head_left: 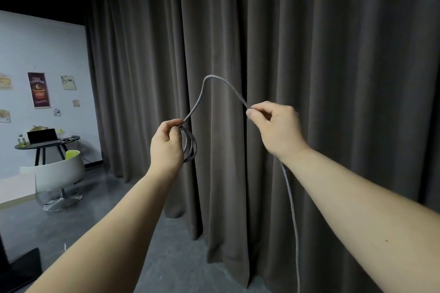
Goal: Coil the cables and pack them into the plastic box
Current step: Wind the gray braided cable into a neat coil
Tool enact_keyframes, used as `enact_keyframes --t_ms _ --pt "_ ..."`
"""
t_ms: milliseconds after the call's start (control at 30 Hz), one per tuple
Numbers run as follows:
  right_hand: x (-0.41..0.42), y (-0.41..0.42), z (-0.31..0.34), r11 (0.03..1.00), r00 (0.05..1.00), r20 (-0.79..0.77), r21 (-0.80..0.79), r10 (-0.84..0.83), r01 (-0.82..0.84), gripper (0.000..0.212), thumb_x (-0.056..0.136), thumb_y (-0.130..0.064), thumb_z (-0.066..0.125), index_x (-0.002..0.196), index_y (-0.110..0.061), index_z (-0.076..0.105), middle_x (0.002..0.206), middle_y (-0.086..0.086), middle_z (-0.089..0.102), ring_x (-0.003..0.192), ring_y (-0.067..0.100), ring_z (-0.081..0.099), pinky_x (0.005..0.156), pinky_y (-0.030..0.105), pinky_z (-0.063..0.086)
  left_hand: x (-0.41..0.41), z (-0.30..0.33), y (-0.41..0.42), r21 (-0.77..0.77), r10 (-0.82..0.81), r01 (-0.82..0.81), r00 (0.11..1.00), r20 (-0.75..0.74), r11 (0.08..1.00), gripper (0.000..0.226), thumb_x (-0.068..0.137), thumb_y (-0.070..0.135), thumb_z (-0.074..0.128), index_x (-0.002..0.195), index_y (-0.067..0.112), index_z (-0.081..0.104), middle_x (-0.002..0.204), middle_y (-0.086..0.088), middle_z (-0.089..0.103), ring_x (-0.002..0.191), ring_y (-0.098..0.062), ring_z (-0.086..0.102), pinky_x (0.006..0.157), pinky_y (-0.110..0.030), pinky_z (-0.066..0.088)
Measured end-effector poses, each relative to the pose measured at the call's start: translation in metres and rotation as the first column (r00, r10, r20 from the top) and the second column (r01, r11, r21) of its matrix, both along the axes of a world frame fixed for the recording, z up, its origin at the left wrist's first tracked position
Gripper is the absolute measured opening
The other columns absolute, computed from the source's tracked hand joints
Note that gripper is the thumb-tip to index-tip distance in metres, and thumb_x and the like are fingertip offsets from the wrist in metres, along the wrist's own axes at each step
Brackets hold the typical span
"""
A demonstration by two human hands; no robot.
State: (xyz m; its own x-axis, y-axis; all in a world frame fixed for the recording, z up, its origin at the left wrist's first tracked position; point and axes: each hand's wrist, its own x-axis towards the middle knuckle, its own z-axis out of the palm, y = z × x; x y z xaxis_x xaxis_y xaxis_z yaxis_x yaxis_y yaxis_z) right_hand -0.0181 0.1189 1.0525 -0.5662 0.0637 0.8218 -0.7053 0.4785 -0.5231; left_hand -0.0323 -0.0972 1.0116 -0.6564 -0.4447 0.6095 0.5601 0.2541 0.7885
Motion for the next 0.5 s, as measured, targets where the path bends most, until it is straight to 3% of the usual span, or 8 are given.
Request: enact_keyframes --t_ms 100,167,267,300,333,367,433,500 --pt "0.007 -0.007 0.002 0.95 0.932 0.205 -0.153 0.3 -0.272 0.019 0.092 -0.017 0.061 0.075 -0.019 0.07 0.069 -0.008 0.07 0.07 0.001 0.061 0.077 0.02 0.047 0.001 -0.002 -0.004 -0.012 0.023 -0.023 1.0 0.0 1.0 0.028 0.1 0.015 0.04 0.105 0.025 0.065 0.073 0.012 0.051 0.077 -0.013 0.046 0.08 -0.049 0.047" --pt "0.008 -0.009 0.005 0.869 0.822 0.316 -0.32 0.474 -0.378 0.022 0.095 -0.017 0.056 0.076 -0.017 0.068 0.068 -0.005 0.068 0.07 0.003 0.063 0.075 0.023 0.047 0.003 -0.003 -0.008 -0.012 0.027 -0.027 0.999 -0.027 1.0 0.028 0.1 0.014 0.04 0.103 0.027 0.065 0.073 0.011 0.052 0.071 -0.01 0.047 0.076 -0.041 0.043" --pt "-0.003 -0.009 0.006 0.802 0.778 0.407 -0.563 0.479 -0.199 0.025 0.098 -0.019 0.051 0.076 -0.013 0.064 0.061 -0.003 0.059 0.059 0.014 0.06 0.059 0.024 0.049 0.007 -0.001 -0.011 -0.01 0.037 -0.038 0.998 -0.048 0.999 0.027 0.1 0.013 0.04 0.105 0.023 0.064 0.078 0.011 0.056 0.068 -0.001 0.049 0.074 -0.024 0.041" --pt "-0.01 -0.006 0.005 0.88 0.825 0.475 -0.471 0.306 -0.055 0.026 0.098 -0.017 0.05 0.076 -0.011 0.063 0.063 0.0 0.056 0.059 0.018 0.056 0.056 0.023 0.046 0.009 0.0 -0.012 -0.008 0.036 -0.037 0.998 -0.057 0.999 0.027 0.1 0.013 0.04 0.105 0.023 0.065 0.083 0.01 0.059 0.072 -0.002 0.05 0.077 -0.024 0.042" --pt "-0.015 -0.001 0.001 0.967 0.851 0.525 -0.232 0.035 0.103 0.025 0.097 -0.013 0.048 0.077 -0.007 0.062 0.068 0.003 0.056 0.065 0.022 0.054 0.055 0.023 0.041 0.01 0.0 -0.013 -0.002 0.034 -0.035 0.997 -0.065 0.999 0.027 0.1 0.014 0.04 0.104 0.023 0.065 0.087 0.009 0.061 0.075 -0.005 0.051 0.08 -0.026 0.042" --pt "-0.017 0.002 -0.004 0.966 0.832 0.499 0.051 -0.244 0.253 0.022 0.097 -0.011 0.045 0.08 -0.007 0.059 0.075 0.006 0.057 0.071 0.024 0.052 0.054 0.024 0.037 0.011 0.001 -0.015 0.002 0.035 -0.035 0.997 -0.068 0.999 0.027 0.1 0.014 0.04 0.103 0.024 0.065 0.09 0.009 0.063 0.078 -0.007 0.051 0.082 -0.028 0.043" --pt "-0.016 0.007 -0.014 0.827 0.767 0.33 0.344 -0.55 0.445 0.018 0.099 -0.017 0.041 0.085 -0.014 0.053 0.083 0.009 0.06 0.075 0.03 0.051 0.053 0.028 0.034 0.011 0.001 -0.019 0.002 0.043 -0.043 0.997 -0.071 0.999 0.026 0.101 0.015 0.039 0.105 0.022 0.064 0.088 0.011 0.062 0.072 -0.001 0.052 0.08 -0.024 0.044" --pt "-0.01 0.004 -0.02 0.759 0.753 0.233 0.435 -0.615 0.485 0.014 0.1 -0.022 0.037 0.092 -0.017 0.047 0.081 0.008 0.058 0.073 0.031 0.051 0.052 0.028 0.034 0.011 0.001 -0.02 0.012 0.043 -0.042 0.996 -0.074 0.999 0.024 0.102 0.014 0.039 0.109 0.02 0.061 0.078 0.01 0.056 0.058 0.005 0.048 0.067 -0.016 0.042"
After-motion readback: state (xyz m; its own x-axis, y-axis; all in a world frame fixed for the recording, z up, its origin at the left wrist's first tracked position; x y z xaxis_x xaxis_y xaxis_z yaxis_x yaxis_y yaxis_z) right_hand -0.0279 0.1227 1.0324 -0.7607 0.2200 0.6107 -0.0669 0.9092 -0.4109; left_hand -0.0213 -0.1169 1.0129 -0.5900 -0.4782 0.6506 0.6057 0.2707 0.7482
